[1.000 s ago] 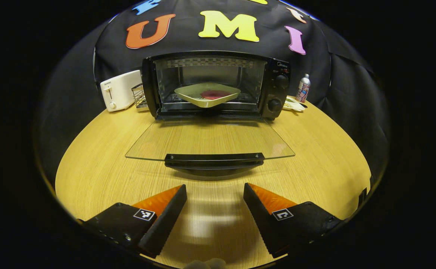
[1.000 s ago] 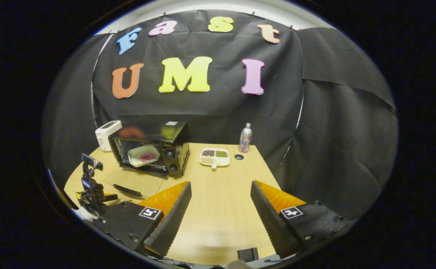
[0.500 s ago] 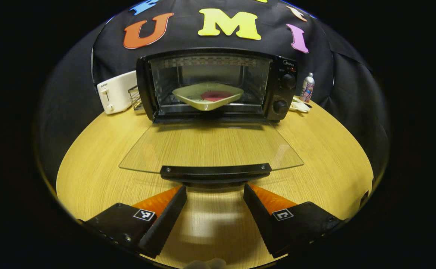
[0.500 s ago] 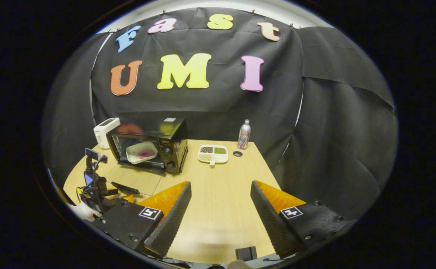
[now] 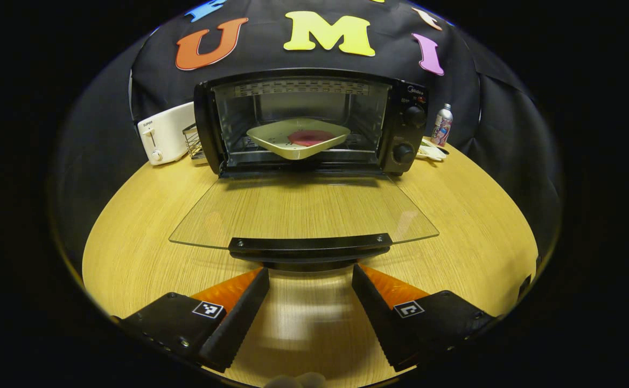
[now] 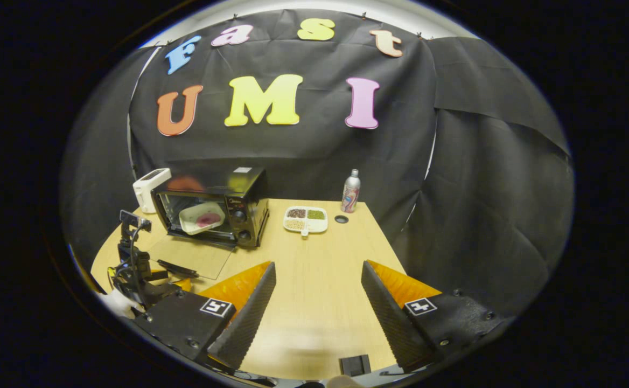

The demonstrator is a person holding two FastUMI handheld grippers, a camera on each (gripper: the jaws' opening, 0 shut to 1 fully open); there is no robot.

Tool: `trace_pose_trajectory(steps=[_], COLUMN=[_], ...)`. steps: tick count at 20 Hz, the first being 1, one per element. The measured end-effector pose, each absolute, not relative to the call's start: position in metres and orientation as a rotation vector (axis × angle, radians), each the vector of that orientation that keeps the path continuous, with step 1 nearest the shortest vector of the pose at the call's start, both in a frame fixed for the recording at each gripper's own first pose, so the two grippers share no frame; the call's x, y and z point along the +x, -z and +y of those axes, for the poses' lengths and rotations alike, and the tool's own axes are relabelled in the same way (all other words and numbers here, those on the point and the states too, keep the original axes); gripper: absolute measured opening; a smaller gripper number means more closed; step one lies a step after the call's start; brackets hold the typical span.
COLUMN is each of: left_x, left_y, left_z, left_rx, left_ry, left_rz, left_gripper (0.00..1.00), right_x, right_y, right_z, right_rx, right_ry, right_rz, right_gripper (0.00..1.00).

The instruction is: Open the electric oven with the left hand, put the food in, and close the electric oven.

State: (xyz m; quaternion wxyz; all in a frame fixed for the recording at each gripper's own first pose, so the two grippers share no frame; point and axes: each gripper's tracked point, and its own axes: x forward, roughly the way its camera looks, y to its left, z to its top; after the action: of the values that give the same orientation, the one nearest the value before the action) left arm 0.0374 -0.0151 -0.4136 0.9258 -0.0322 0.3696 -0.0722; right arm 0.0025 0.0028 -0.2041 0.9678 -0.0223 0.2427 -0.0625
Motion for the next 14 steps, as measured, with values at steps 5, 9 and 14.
trace_pose_trajectory(steps=[5, 9, 14], left_x=[0.04, 0.044, 0.054], left_y=[0.402, 0.386, 0.361], left_z=[-0.013, -0.011, -0.008], left_rx=[-0.071, -0.069, -0.055], left_ry=[0.152, 0.153, 0.161], left_rz=[0.741, 0.709, 0.664], left_gripper=[0.98, 0.98, 0.98], right_x=[0.002, 0.001, -0.003], right_y=[0.204, 0.204, 0.206], right_z=[0.004, 0.002, -0.002], right_rx=[-0.032, -0.015, 0.006], right_ry=[0.127, 0.135, 0.15], right_rz=[0.494, 0.492, 0.494], right_gripper=[0.96, 0.97, 1.0])
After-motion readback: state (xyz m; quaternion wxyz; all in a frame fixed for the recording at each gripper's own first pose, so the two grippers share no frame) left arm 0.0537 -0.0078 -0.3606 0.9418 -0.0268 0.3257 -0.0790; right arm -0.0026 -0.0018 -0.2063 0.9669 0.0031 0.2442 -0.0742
